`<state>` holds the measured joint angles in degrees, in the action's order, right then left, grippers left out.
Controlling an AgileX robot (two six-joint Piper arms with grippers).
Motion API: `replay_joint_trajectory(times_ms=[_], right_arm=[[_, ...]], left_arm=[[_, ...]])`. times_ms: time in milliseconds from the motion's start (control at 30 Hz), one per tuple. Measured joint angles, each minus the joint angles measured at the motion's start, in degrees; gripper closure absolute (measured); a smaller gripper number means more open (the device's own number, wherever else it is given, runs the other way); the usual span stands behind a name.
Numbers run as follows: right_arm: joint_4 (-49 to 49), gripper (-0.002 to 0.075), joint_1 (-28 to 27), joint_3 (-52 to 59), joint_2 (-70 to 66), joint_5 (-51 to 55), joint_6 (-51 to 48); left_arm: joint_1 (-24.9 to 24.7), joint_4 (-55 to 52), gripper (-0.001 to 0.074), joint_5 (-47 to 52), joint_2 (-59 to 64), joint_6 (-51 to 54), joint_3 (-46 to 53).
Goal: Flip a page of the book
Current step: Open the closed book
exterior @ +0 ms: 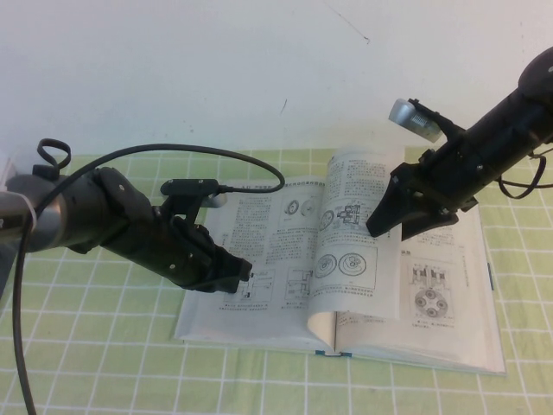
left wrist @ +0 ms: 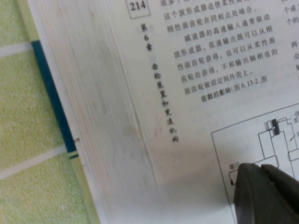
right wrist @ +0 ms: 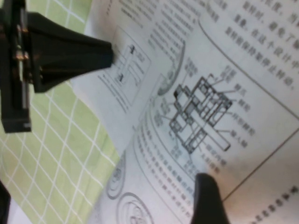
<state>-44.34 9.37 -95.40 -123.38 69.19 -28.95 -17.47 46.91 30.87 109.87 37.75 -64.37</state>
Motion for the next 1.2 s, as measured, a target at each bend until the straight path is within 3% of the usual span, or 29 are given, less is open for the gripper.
replay_joint_trajectory(times_ms=[267, 433, 567, 733, 867, 1100, 1200], right_arm=[[-1.46, 0.0328, 0.00, -0.35, 0.00, 0.00, -0.08], [-1.59, 0.0328, 0.00, -0.35, 0.00, 0.00, -0.08], [-1.70, 0.0328, 0.00, -0.35, 0.00, -0.09, -0.08], [-1.81, 0.0328, 0.00, -0.35, 0.00, -0.09, -0.08], [-1.81, 0.0329, 0.00, -0.35, 0.00, -0.12, -0.08], [-1.81, 0.0329, 0.00, -0.35, 0.00, -0.12, -1.31], [-1.81, 0.0329, 0.00, -0.35, 0.00, -0.12, -1.54]], left_arm=[[-0.11, -0.30, 0.0739, 0.69, -0.73, 3.65, 0.00], [-3.54, -1.43, 0.0739, 4.07, -5.08, 8.23, 0.00], [-10.52, -9.19, 0.0739, 7.84, -10.51, 8.38, 0.00], [-19.58, -30.37, 0.0739, 9.30, -15.94, -7.37, 0.11], [-25.11, -37.47, 0.0739, 8.94, -19.65, -13.19, 0.59], [-37.88, -48.25, 0.0739, 0.09, -21.56, -15.86, 5.95], [-40.61, -57.11, 0.0739, -6.20, -21.56, -20.84, 9.26]])
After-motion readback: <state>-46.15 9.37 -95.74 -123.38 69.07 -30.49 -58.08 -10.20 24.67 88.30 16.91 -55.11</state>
